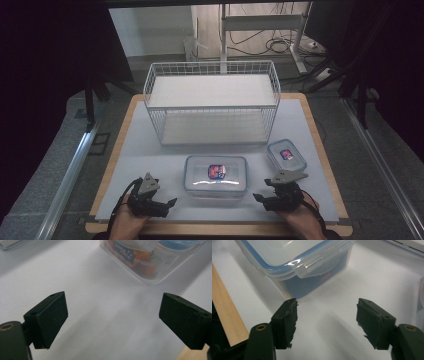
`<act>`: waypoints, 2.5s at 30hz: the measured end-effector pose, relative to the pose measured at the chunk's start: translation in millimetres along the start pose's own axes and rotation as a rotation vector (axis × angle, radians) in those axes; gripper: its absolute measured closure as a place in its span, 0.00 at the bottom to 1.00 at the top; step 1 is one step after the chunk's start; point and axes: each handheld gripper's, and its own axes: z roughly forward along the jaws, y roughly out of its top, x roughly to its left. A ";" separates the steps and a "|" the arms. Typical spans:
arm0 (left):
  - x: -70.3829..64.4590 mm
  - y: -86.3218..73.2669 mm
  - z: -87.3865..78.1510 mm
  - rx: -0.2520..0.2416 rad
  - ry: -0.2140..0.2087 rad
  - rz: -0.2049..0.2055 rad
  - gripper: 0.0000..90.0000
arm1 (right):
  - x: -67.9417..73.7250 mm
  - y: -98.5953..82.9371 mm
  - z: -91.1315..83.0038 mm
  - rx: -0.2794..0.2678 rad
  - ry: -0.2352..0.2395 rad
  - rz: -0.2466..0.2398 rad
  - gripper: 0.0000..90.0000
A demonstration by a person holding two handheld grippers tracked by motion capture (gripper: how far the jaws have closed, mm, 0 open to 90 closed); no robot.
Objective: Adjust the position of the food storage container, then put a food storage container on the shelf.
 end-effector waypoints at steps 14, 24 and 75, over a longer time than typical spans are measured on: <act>6.0 -1.8 1.3 -0.040 0.004 0.001 0.08 | -2.6 3.0 0.2 0.012 -0.004 0.029 0.26; 9.8 16.5 -3.7 -0.054 -0.003 -0.012 0.07 | -6.8 16.2 -9.3 0.006 0.023 0.062 0.20; 19.4 49.0 21.8 -0.073 -0.461 -0.294 0.44 | -20.9 43.2 22.7 -0.018 0.367 0.396 0.49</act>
